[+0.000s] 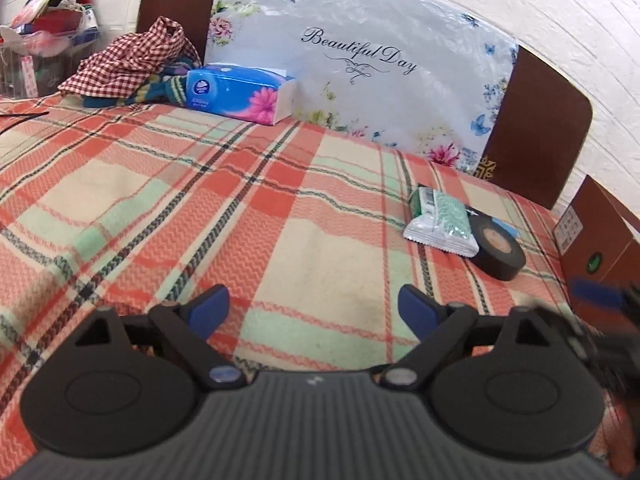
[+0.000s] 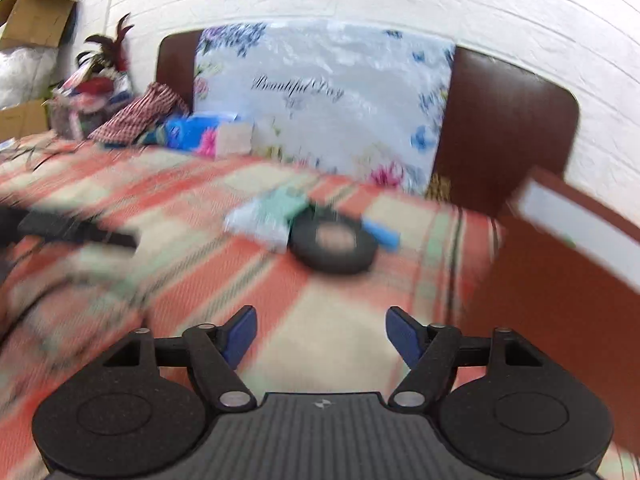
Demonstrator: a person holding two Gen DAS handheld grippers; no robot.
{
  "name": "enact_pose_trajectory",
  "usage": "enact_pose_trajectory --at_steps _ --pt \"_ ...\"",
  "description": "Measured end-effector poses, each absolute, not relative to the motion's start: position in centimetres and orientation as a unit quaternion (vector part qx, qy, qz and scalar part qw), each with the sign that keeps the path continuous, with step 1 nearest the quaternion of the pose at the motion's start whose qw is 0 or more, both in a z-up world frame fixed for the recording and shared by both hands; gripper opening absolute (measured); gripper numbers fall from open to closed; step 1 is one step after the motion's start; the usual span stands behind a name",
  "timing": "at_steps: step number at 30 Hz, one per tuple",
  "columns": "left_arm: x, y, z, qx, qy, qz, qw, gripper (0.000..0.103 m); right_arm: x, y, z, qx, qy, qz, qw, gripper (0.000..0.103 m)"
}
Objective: Organize objects
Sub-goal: 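Move the right gripper to the black tape roll and grasp it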
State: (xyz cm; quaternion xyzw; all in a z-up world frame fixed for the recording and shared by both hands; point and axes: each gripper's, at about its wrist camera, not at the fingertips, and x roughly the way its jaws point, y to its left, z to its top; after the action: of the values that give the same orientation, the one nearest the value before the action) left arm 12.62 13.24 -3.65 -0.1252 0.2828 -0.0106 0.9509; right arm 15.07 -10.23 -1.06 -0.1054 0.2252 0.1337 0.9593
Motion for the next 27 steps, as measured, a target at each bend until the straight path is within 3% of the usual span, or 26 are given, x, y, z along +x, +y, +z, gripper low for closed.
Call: enact_pose_trajectory --at_steps 4,6,9,11,12,13,20,27 --pt "12.6 13.4 -3.9 -0.138 0.277 -0.016 0.951 0.095 20.7 -7.7 -2.4 -0.166 0.254 0.102 0.947 0.085" --pt "12.4 13.1 -3.8 -0.137 0.277 -0.017 0.951 0.096 22.6 -8.2 -2.2 -0.137 0.264 0.11 0.949 0.094" --pt "12.5 13.0 -3.9 -0.135 0.277 -0.018 0.951 0.097 25.2 -9.2 -2.3 -0.1 0.288 0.126 0.944 0.099" --pt "12.5 13.0 -3.9 -0.134 0.277 -0.017 0.951 0.097 26.4 -9.8 -2.5 -0.071 0.301 0.141 0.94 0.094" --pt "12.5 12.9 -3.9 -0.133 0.277 -0.017 0.951 0.097 26.4 -10.0 -2.5 -0.06 0.3 0.147 0.941 0.081" --pt "12.5 12.9 -3.9 -0.133 0.277 -0.016 0.951 0.097 26.2 -10.0 -2.5 -0.059 0.297 0.152 0.941 0.078" --pt "12.7 12.7 -3.9 -0.121 0.281 -0.012 0.952 0.098 22.0 -11.1 -2.6 -0.07 0.293 0.148 0.942 0.077" --pt "12.8 11.7 -3.9 -0.091 0.291 0.001 0.952 0.098 11.8 -15.5 -2.7 -0.078 0.301 0.159 0.937 0.077"
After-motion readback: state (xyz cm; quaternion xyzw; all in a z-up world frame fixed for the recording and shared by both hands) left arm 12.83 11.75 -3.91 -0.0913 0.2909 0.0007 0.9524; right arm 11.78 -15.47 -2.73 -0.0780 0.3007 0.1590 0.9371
